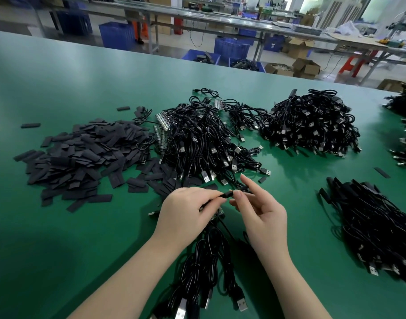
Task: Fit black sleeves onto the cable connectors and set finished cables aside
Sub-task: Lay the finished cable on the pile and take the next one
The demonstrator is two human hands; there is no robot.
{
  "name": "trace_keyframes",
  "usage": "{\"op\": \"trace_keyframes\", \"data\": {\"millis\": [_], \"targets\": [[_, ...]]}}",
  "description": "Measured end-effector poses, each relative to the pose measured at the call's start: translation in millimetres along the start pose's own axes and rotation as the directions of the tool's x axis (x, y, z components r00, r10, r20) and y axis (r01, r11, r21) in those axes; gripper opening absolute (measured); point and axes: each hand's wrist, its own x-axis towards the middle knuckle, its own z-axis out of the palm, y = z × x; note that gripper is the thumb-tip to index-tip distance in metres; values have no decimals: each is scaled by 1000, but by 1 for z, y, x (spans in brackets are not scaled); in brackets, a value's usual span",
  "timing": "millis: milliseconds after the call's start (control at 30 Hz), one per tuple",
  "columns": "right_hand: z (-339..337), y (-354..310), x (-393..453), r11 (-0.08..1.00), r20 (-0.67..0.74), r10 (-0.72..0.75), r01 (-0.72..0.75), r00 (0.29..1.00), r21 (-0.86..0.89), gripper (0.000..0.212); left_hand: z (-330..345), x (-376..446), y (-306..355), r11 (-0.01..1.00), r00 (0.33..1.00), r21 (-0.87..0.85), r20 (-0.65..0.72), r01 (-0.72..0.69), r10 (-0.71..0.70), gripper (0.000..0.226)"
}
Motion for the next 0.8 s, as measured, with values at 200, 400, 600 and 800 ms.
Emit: {"op": "trace_keyframes", "data": {"millis": [200,400,600,800], "targets": [[0,2,0,997,55,16,-12,998,-74,43,0,-2,1,1000,1000,-21,1,-17,17,27],[0,-1,0,997,69,13,-8,998,-80,49,-4,0,0,1000,1000,-18,14,14,-13,28],[1,0,2,994,88,113,-112,990,-13,16,-7,4,-4,998,1000,-59,24,10,-8,28],[-2,-3,5,970,69,164,-174,984,171,16,-4,3,-3,999,998,-48,59,-9,12,33]]}}
